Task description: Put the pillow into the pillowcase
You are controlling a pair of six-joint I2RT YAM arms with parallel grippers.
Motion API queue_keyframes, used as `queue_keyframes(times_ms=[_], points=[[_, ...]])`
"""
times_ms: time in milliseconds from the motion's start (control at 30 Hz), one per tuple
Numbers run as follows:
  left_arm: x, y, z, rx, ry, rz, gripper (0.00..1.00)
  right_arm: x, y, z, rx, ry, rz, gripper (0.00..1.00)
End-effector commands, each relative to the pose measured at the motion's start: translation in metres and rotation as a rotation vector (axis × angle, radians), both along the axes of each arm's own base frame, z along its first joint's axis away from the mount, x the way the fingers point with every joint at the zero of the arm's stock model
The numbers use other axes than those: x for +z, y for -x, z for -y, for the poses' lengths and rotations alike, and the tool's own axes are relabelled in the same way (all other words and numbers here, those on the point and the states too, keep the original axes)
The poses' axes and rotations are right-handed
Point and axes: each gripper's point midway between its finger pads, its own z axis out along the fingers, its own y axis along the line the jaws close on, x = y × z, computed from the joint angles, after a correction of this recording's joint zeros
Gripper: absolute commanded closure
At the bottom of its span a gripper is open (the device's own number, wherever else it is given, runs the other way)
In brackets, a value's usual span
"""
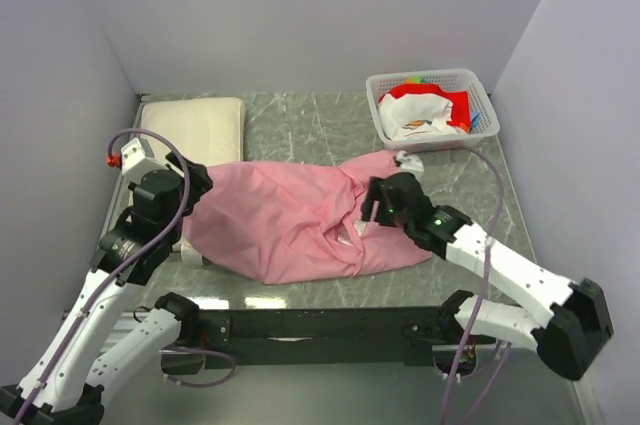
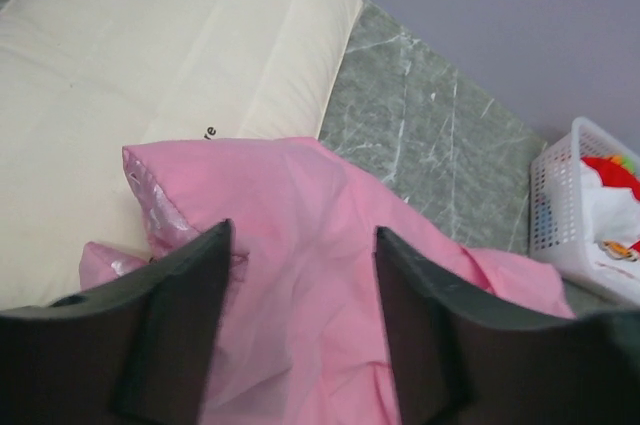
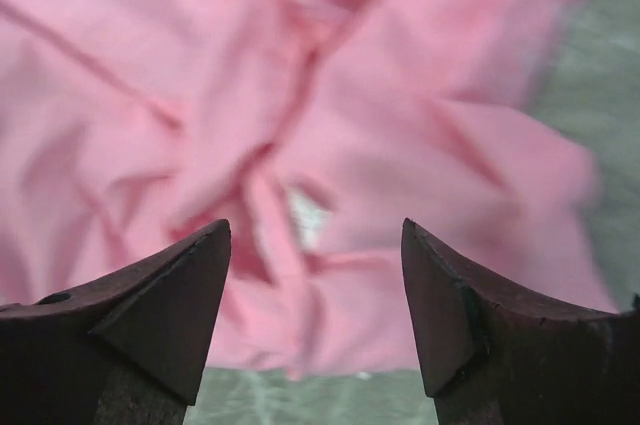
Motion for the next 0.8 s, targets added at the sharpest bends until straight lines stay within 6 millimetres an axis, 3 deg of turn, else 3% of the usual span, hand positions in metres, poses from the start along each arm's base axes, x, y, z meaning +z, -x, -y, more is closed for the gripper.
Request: queue_keyframes(times_ms=[0,33,67,100,133,167,200,233,267,300,333,367,400,433,467,500,533,567,600,667,700,733,767], points=[[0.012,0.000,0.003,-0.031,-0.006,0.022,0.25,0.047,-0.027,-0.066,0.175,-0.055,0.111,0.24],[0.016,0.000,0.003,-0.033,0.000,0.030,0.23,0.064,-0.033,-0.089,0.265,-0.105,0.158,0.23],[0.015,-0.001,0.003,-0.026,0.004,0.025,0.21,0.065,-0.041,-0.108,0.325,-0.124,0.161,0.16],[0.016,-0.003,0.005,-0.025,0.015,0.029,0.20,0.093,-0.052,-0.129,0.383,-0.171,0.222,0.11],[0.010,-0.005,0.007,-0.023,0.031,0.022,0.19,0.108,-0.062,-0.146,0.441,-0.182,0.267,0.10],[0.003,-0.008,0.010,-0.023,0.038,0.005,0.17,0.092,-0.071,-0.171,0.518,-0.185,0.214,0.08],[-0.005,-0.010,0.008,0.003,0.042,-0.009,0.17,0.127,-0.087,-0.194,0.559,-0.227,0.280,0.07],[-0.022,-0.011,0.006,0.043,0.069,-0.044,0.16,0.133,-0.097,-0.210,0.593,-0.245,0.293,0.07],[-0.033,-0.013,0.005,0.069,0.069,-0.071,0.14,0.103,-0.110,-0.234,0.638,-0.248,0.224,0.05],[-0.050,-0.013,0.001,0.098,0.063,-0.104,0.13,0.134,-0.123,-0.256,0.685,-0.296,0.282,0.05],[-0.055,-0.018,0.006,0.096,0.090,-0.101,0.14,0.137,-0.133,-0.270,0.700,-0.320,0.291,0.04],[-0.064,-0.020,0.010,0.085,0.089,-0.124,0.19,0.104,-0.144,-0.289,0.730,-0.322,0.233,0.00],[-0.080,-0.019,0.011,0.087,0.091,-0.159,0.21,0.128,-0.157,-0.305,0.750,-0.358,0.291,0.00],[-0.089,-0.019,0.013,0.106,0.122,-0.177,0.25,0.128,-0.164,-0.315,0.761,-0.379,0.298,0.00],[-0.098,-0.019,0.015,0.107,0.128,-0.200,0.32,0.094,-0.176,-0.328,0.765,-0.375,0.248,0.00],[-0.105,-0.018,0.017,0.103,0.140,-0.215,0.37,0.109,-0.183,-0.340,0.789,-0.409,0.281,0.00],[-0.122,-0.014,0.020,0.092,0.156,-0.248,0.44,0.082,-0.189,-0.351,0.796,-0.430,0.240,0.00],[-0.124,-0.015,0.024,0.081,0.177,-0.233,0.60,0.073,-0.191,-0.357,0.794,-0.446,0.223,0.00],[-0.140,-0.010,0.024,0.075,0.175,-0.263,0.69,0.077,-0.191,-0.366,0.804,-0.501,0.225,0.00],[-0.147,-0.006,0.029,0.064,0.209,-0.278,0.98,0.048,-0.192,-0.383,0.810,-0.532,0.197,0.00],[-0.155,-0.001,0.029,0.059,0.215,-0.297,0.99,0.050,-0.193,-0.390,0.808,-0.544,0.202,0.00],[-0.153,0.001,0.031,0.054,0.240,-0.287,0.99,0.031,-0.193,-0.397,0.798,-0.551,0.170,0.00],[-0.155,0.004,0.036,0.032,0.264,-0.295,0.99,0.030,-0.188,-0.405,0.805,-0.564,0.168,0.00]])
